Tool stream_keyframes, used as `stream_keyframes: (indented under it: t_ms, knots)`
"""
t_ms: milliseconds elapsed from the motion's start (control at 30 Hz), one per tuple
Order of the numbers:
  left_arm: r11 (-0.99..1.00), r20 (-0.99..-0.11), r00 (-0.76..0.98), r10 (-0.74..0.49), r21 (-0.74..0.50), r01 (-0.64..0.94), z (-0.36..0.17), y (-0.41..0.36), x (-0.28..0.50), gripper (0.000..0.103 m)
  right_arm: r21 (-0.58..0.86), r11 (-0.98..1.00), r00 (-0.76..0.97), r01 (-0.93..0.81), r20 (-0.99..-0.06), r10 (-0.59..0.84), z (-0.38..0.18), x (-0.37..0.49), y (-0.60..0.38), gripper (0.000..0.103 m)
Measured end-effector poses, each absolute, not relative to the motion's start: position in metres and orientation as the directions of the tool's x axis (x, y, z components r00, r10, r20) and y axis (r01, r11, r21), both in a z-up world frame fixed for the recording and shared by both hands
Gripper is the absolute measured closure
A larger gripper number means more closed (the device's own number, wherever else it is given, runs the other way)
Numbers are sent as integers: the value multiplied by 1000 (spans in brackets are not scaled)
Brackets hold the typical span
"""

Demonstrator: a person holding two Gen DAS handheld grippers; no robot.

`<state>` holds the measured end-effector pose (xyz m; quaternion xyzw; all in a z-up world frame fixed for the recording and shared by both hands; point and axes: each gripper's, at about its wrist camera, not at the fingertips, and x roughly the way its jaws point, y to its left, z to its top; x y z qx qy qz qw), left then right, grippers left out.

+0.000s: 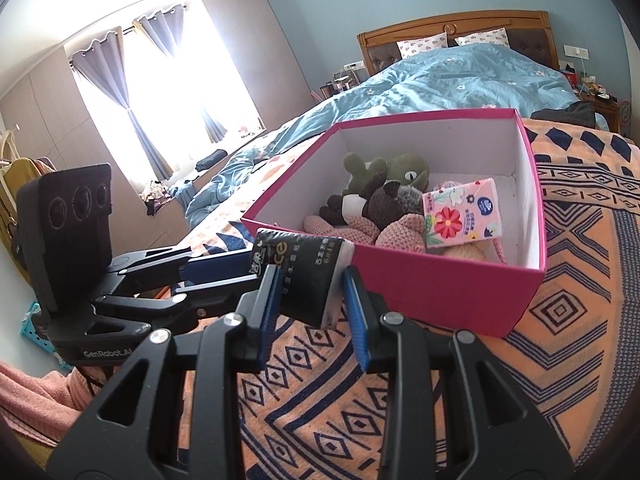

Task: Organize objects
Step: 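Lift the black tissue pack with both grippers and carry it over the box, then lower the black tissue pack into the box with both grippers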

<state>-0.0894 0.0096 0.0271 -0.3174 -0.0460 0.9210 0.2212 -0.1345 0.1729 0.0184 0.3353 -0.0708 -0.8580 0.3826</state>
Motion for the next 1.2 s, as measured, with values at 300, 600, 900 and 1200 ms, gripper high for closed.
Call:
stream_keyframes:
  t_ms: [300, 600, 900, 1200]
  knots:
    - [-898, -560, -704, 436, -220, -382, 29, 8, -95, 72, 373, -700, -490, 609, -517, -702, 22, -139, 173, 68]
    - [-898, -550, -712, 436, -212, -385, 33, 7, -102, 72, 367, -703, -500, 609, -510, -700, 28, -144, 172, 68]
    - [-898, -546, -715, 436, -209, -388, 35, 7, -105, 72, 378, -701, -502, 604, -503, -704, 29, -150, 172, 68]
    - [-898, -546, -716, 435, -206, -388, 36, 6, -108, 72, 384, -703, -503, 599, -502, -703, 29, -155, 172, 68]
